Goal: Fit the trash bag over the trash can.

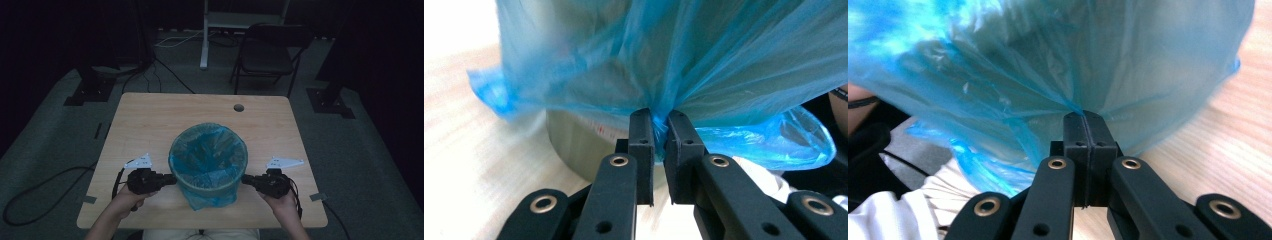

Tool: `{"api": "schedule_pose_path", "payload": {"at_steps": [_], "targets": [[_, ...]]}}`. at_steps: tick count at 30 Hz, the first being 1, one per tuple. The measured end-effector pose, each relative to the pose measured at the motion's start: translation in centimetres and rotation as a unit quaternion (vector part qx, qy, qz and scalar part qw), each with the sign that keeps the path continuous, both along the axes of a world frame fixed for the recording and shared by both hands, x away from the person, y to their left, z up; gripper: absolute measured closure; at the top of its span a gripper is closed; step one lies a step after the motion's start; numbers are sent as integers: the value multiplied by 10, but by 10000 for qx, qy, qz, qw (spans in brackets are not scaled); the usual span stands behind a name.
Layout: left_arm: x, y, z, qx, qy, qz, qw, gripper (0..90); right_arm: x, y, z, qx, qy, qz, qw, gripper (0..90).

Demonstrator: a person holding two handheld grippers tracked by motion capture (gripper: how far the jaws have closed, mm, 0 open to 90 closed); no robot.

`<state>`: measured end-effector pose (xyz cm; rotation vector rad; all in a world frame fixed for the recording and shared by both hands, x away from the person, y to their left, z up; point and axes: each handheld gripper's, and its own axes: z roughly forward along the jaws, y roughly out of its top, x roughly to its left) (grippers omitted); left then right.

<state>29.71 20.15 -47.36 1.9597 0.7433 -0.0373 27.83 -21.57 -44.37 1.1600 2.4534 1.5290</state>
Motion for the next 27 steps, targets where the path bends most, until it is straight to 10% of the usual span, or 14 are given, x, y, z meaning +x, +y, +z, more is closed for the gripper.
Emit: {"api": "schedule_pose_path", "payload": {"at_steps": [9,12,19,27], "targets": [[8,-9,-22,503,347,364,9975,827,16,17,-42,-513,269,-240,9980,891],[7,-5,-22,474,208,480,9975,674,19,13,-46,-550,273,-405,9973,626],[0,7,-17,121,-59,550,9984,300,26,-23,-32,-287,203,-881,9955,326],[-4,9,-16,61,-362,689,9970,24,26,-43,-8,422,-263,-877,9949,199]]}}
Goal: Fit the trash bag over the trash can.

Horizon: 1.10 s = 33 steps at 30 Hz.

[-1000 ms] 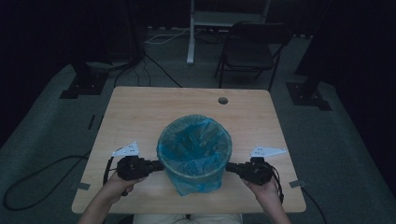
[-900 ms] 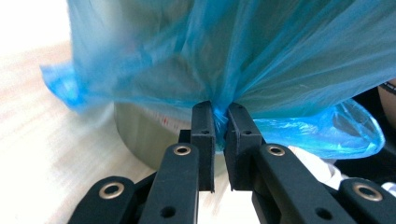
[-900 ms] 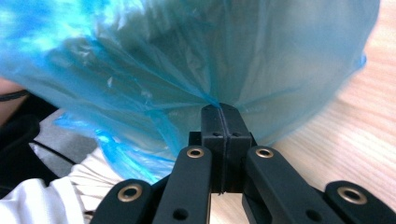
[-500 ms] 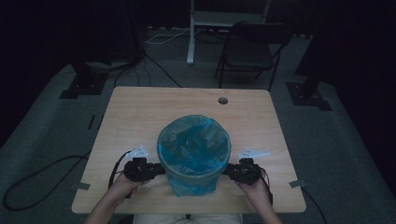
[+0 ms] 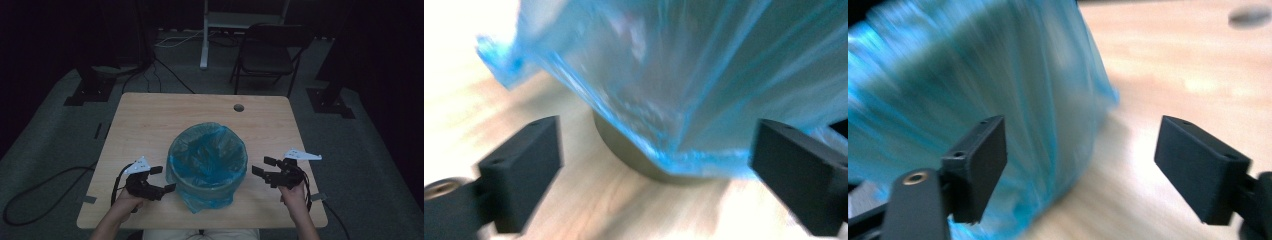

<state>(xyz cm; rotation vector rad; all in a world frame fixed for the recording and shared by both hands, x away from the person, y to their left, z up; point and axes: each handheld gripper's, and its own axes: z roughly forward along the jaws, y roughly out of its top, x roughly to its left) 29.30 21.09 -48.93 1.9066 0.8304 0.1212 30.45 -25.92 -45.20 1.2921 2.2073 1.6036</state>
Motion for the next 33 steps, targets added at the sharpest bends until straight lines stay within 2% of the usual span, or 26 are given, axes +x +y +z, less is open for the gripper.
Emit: {"api": "schedule_pose_path", "payload": {"at_steps": [3,7,8,10,11,12,13,14,17,19,20,22,24,29,31,33], "targets": [[-2,5,2,-152,-153,151,9997,18,5,0,20,235,-230,35,9995,191],[-6,9,-2,-193,-232,229,9993,19,13,8,48,456,-701,20,9965,194],[-8,11,-4,-167,-335,320,9988,18,15,12,56,499,-823,37,9954,194],[-10,13,-7,-163,-458,474,9977,18,19,22,70,622,-1045,230,9923,194],[-10,13,-7,-163,-458,474,9977,18,19,22,70,622,-1045,230,9923,194],[-13,18,-11,-277,-594,632,9959,18,21,28,76,654,-1141,315,9908,194],[-14,19,-12,-262,-646,716,9950,19,27,48,91,673,-1209,702,9879,194],[-14,20,-12,-330,-651,730,9947,19,30,56,96,663,-1226,866,9864,194],[-16,23,-12,-354,-716,815,9935,19,37,81,108,523,-1162,1300,9833,194],[-17,24,-11,-290,-788,854,9928,19,43,99,116,342,-1169,1467,9816,194],[-18,24,-10,-329,-839,850,9923,19,46,108,118,279,-1151,1538,9810,194],[-18,25,-9,-321,-857,875,9919,19,53,124,123,216,-1023,1751,9790,194],[-18,27,-9,-335,-870,920,9914,19,62,141,125,117,-857,2064,9746,193],[-19,32,-8,-334,-912,1050,9897,19,76,177,122,-260,-435,2369,9702,193],[-20,34,-8,-251,-948,1074,9894,19,80,189,117,-528,-303,2479,9669,193],[-21,35,-8,-237,-956,1094,9891,19,83,200,109,-792,-108,2635,9613,193]]}}
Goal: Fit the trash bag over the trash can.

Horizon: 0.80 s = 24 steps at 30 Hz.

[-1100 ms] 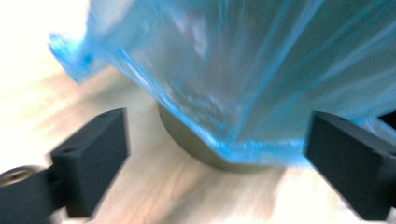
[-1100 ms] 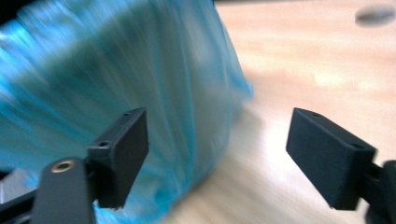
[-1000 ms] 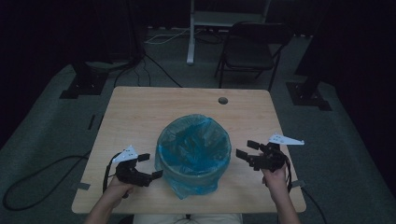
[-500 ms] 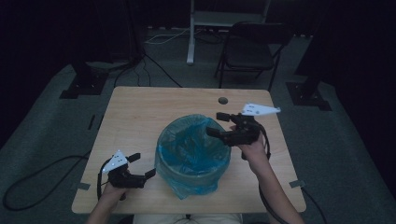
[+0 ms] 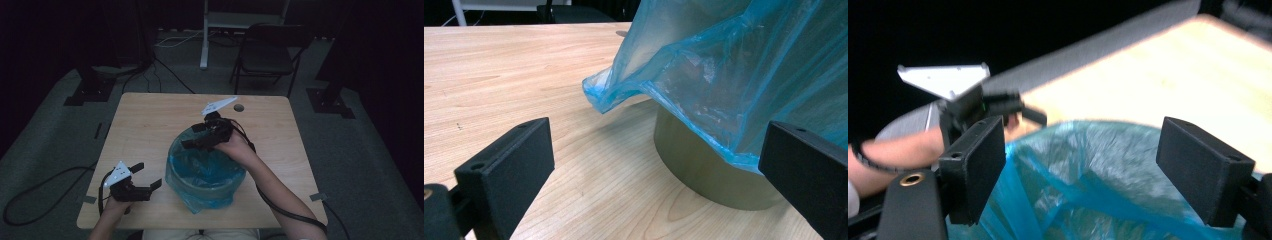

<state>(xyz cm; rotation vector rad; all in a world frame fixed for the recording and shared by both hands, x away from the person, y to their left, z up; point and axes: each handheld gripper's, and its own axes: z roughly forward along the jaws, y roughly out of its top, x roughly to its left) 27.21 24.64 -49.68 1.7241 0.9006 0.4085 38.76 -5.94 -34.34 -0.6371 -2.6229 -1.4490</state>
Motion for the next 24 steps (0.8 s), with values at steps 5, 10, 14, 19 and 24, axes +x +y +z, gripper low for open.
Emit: {"api": "schedule_pose_path", "payload": {"at_steps": [5,10,14,19,24], "targets": [[-1,3,0,48,-20,68,10000,19,6,18,-18,-768,159,136,9968,193],[-1,3,0,108,-36,143,9998,19,14,28,-33,-1109,328,-160,9932,157],[0,3,-1,118,-15,145,9998,19,15,30,-37,-1182,249,-282,9923,153],[-2,3,0,161,-36,170,9997,19,13,29,-33,-1335,247,-241,9905,155],[-2,4,2,295,45,253,9992,19,6,21,-21,-1265,197,-271,9914,155]]}}
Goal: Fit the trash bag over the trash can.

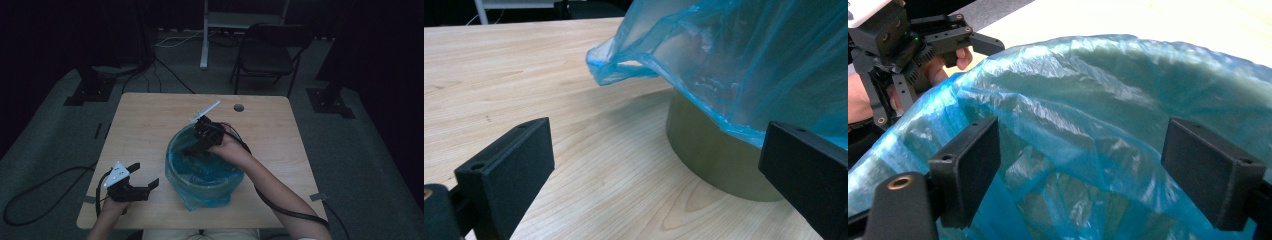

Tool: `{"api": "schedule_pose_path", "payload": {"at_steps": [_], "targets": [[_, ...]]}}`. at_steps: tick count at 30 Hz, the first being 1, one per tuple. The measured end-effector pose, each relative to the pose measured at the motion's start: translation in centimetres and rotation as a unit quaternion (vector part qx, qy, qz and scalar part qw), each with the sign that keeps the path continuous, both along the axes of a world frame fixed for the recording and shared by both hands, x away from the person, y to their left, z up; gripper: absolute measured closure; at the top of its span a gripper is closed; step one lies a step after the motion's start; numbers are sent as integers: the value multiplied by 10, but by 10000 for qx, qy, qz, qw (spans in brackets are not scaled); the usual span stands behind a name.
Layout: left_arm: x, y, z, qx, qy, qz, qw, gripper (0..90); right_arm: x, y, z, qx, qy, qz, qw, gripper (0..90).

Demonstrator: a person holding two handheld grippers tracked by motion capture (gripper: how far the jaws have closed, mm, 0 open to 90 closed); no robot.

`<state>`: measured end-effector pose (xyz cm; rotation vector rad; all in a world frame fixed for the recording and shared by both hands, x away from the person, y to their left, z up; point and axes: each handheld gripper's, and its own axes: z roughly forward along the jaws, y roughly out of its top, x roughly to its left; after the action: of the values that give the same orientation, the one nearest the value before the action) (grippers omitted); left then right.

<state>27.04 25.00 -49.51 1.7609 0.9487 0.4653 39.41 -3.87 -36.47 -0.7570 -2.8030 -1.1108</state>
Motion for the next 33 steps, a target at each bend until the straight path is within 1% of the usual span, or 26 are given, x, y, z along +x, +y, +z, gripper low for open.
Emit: {"api": "schedule_pose_path", "payload": {"at_steps": [1,2,4,6,9,12,15,16,18,20,21,23,25,26,27,28,29,31,33], "targets": [[-1,0,0,-5,-9,2,10000,19,0,-1,0,-31,15,-25,10000,155],[-1,0,1,44,0,6,10000,19,-1,-3,1,-57,40,-63,10000,155],[-3,-1,1,76,-52,5,10000,19,-3,-8,4,15,-14,-21,10000,155],[-4,0,1,92,-37,10,10000,20,-6,-14,8,146,-41,-63,9999,155],[-6,1,2,85,-35,41,9999,20,-12,-25,15,413,-73,-91,9991,155],[-8,4,2,126,-10,77,9999,20,-16,-35,21,477,-206,-169,9985,155],[-12,9,2,141,1,139,9998,20,-17,-43,24,576,-215,-263,9978,155],[-13,11,2,155,18,159,9998,20,-18,-46,25,650,-216,-289,9972,155],[-15,15,1,155,33,224,9996,20,-20,-53,27,873,-220,-303,9955,155],[-16,20,1,178,69,299,9994,20,-23,-58,26,1004,-243,-267,9943,155],[-17,22,0,147,82,327,9993,20,-24,-61,26,994,-274,-288,9942,155],[-18,27,1,101,90,368,9992,20,-26,-65,25,1039,-408,-384,9930,155],[-19,30,1,52,104,426,9990,20,-27,-68,25,1072,-428,-393,9925,155],[-20,32,1,58,93,446,9989,20,-28,-69,25,1089,-439,-390,9923,155],[-21,33,1,68,126,474,9988,20,-28,-71,24,1103,-462,-411,9920,155],[-21,34,1,71,139,490,9987,20,-28,-73,25,1174,-548,-473,9904,155],[-21,34,1,72,157,502,9986,20,-29,-74,25,1203,-561,-515,9898,155],[-21,34,1,128,168,522,9984,20,-29,-77,24,1226,-665,-565,9886,155],[-21,33,1,137,170,537,9983,20,-31,-80,24,1236,-740,-610,9877,155]]}}
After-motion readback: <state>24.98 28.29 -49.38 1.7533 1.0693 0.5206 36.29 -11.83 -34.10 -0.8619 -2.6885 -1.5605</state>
